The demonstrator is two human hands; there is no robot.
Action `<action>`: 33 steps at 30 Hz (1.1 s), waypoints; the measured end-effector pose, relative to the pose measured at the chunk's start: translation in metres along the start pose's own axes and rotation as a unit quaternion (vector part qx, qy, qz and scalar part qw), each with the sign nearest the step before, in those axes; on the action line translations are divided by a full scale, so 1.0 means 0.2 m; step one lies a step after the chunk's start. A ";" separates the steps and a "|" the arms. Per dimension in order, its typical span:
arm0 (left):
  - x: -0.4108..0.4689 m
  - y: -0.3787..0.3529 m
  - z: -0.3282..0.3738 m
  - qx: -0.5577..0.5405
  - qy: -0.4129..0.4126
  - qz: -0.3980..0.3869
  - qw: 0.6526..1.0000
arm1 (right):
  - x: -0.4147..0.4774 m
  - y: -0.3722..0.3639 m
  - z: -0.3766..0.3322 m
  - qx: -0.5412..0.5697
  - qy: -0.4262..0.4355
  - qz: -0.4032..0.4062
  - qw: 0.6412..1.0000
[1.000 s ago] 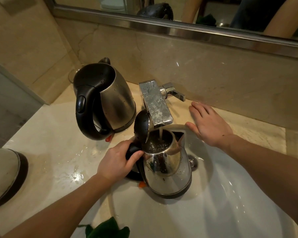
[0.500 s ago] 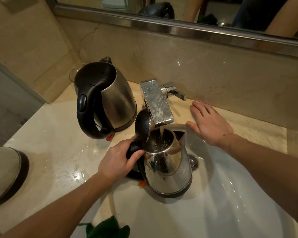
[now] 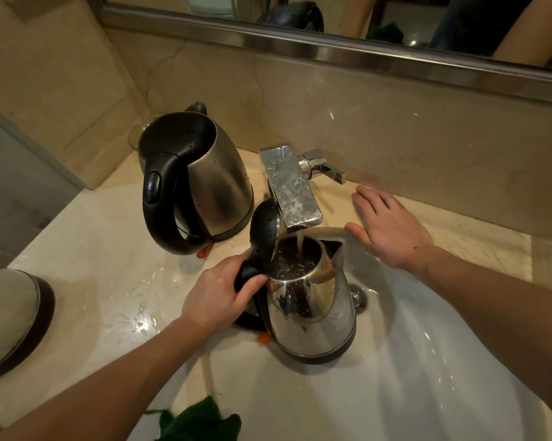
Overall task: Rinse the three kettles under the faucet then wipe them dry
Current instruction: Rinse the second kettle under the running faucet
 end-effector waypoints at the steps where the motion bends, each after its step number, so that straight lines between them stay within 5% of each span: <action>1: 0.00 0.00 0.00 -0.002 0.000 -0.002 1.000 | 0.00 0.00 0.00 0.000 0.000 0.001 1.000; 26: 0.00 0.00 0.01 0.007 0.008 -0.021 1.000 | 0.00 0.01 0.01 0.076 -0.015 0.013 0.997; 33: 0.00 0.00 0.01 0.009 0.011 -0.023 1.000 | 0.01 0.07 0.01 0.288 -0.095 0.062 0.951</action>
Point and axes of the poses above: each hand's wrist, its own x-axis towards the middle knuckle, its own y-axis out of the back of the hand, z = x × y, the point moved 8 cm from there along x, towards the middle knuckle, and after that the axes turned 11 degrees about x, right-handed, at the moved point
